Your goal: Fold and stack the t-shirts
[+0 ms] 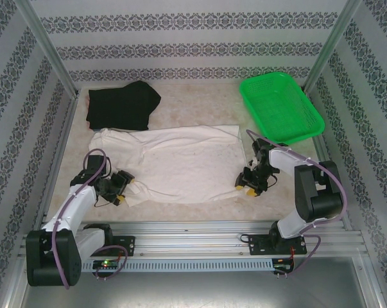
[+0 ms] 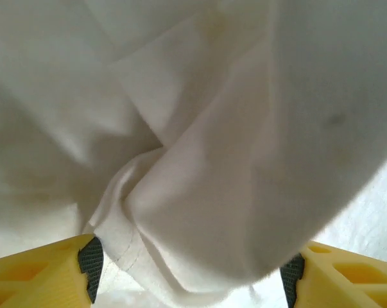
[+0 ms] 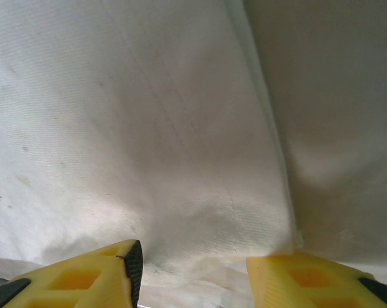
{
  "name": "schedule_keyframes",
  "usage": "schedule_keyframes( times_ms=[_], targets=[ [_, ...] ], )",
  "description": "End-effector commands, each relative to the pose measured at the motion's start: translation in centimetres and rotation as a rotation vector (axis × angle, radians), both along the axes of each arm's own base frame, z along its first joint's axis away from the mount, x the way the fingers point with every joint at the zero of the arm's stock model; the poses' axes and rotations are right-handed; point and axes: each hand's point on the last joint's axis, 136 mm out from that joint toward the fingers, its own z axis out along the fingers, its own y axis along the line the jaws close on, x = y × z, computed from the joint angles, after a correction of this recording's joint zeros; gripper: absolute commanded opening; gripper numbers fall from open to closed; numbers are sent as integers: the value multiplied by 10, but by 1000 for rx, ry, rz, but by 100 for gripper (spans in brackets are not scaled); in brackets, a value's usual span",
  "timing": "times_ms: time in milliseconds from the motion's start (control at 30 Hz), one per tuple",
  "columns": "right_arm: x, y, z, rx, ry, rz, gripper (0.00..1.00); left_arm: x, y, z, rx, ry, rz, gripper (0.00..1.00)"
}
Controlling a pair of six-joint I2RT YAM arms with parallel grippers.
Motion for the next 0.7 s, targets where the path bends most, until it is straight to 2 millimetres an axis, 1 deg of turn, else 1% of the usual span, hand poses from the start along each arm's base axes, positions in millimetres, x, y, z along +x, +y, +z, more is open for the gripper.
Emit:
schedule_keyframes(
  times_ms=[0,33,67,133,167,267,333,400,467,667],
  targets=[
    [1,-2,-8,-18,16,-12,44,12,1,-3,-10,-32,13,68],
    [3,-2,-8,-21,14,-14,41,13,1,-4,-8,-30,10,65],
    [4,-3,-9,-25,13,-13,36,13,1,-5,-10,-25,6,60],
    [7,-3,-9,-25,7,-18,20,12,-2,-6,-22,-21,-5,53],
    [9,-3,-8,-24,1,-20,13,12,-3,-5,-26,-20,-10,48],
    [14,-3,-3,-22,-13,-19,0,13,-4,4,-31,-32,-17,33],
    [19,-2,4,-17,-32,-22,0,15,-3,14,-24,-56,-20,22],
    [26,0,9,-11,-53,-22,0,21,-3,23,-22,-84,-19,9],
    [33,0,13,-5,-62,-20,0,28,-5,27,-35,-102,-23,0],
    [47,4,16,4,-60,1,0,52,-4,33,-18,-115,-65,0]
  ],
)
